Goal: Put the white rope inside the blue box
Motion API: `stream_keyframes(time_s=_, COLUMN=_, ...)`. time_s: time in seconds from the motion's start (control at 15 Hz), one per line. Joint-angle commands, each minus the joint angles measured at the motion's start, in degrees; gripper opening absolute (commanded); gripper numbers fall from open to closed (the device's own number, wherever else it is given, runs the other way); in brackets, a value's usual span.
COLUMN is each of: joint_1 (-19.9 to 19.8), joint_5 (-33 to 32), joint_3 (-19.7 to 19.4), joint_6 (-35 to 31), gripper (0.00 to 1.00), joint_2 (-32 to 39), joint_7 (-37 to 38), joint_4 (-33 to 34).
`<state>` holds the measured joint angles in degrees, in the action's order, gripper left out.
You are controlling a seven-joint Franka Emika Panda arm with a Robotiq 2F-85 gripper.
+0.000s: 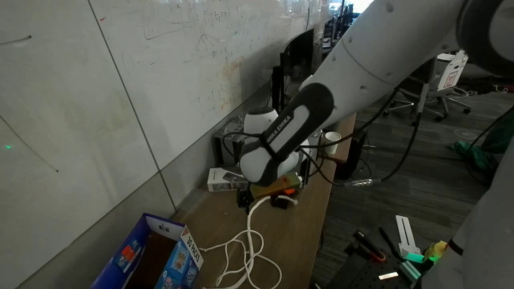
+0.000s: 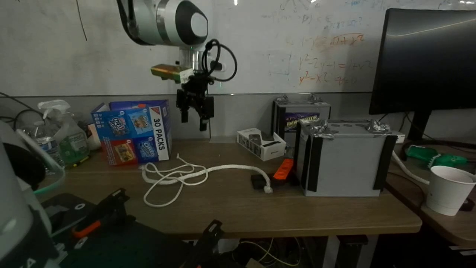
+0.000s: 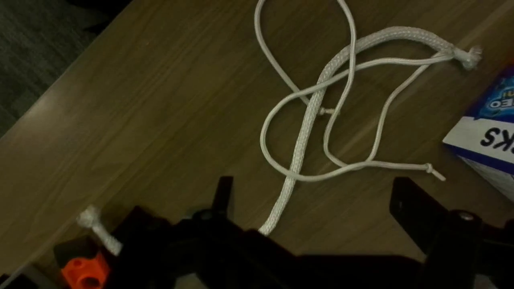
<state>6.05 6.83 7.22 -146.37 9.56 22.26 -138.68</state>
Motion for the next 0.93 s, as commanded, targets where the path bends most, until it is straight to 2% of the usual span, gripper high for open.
stream_keyframes(time_s=0.0, joint_1=1.94, joint_5=4.82, joint_3=0.43, joint_6=-2.96, gripper=1.00, joint_2=7.31, joint_7=2.06, joint_4=1.95)
stream_keyframes(time_s=0.4, joint_1=2.90, joint_5=14.72, joint_3=2.85, joint_6=-8.20, gripper=1.00, joint_2=17.59, joint_7=1.92, joint_4=5.75)
stream_keyframes(time_s=0.53, joint_1=3.57, joint_5=16.86, joint_3=3.56, joint_6=-11.72, gripper=1.00, joint_2=20.86, joint_7=2.14, joint_4=7.11)
stream_keyframes(time_s=0.87, joint_1=7.15, joint_5=16.37, joint_3=2.35, joint_6=-15.12, gripper=1.00, joint_2=28.12, joint_7=5.89, joint_4=10.53)
